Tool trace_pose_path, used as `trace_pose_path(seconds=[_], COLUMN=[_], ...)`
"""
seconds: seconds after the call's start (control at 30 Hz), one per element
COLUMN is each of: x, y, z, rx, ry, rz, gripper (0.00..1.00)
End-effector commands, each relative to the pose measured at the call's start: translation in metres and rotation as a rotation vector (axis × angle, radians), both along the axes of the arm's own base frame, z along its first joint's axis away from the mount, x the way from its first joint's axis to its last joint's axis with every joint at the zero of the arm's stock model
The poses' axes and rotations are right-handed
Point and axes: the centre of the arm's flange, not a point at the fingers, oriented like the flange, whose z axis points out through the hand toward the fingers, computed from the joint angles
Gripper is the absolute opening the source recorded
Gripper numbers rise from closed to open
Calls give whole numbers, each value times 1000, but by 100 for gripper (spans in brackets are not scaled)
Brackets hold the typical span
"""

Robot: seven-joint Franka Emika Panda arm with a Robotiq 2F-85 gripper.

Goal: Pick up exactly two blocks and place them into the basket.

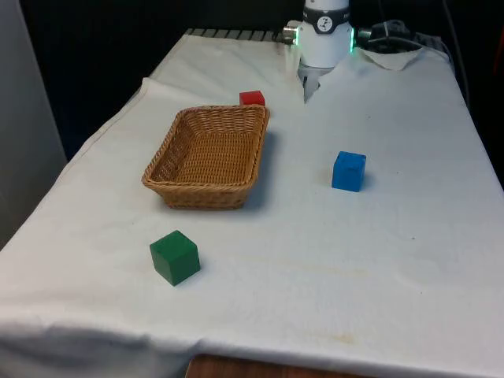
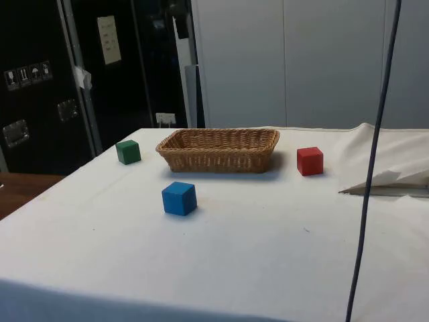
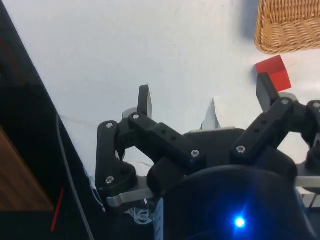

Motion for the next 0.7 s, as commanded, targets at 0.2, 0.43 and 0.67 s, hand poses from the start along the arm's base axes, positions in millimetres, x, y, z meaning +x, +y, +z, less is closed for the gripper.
trace_pose_path(seconds=[0.2,0.43,0.67], x=[-12,-11,-11], y=[2,11,22], z=[-6,-13,-27], rx=[-4,0,3], ry=[-24,-52,-73], rz=[-11,-28,-48], gripper=[100,100,100])
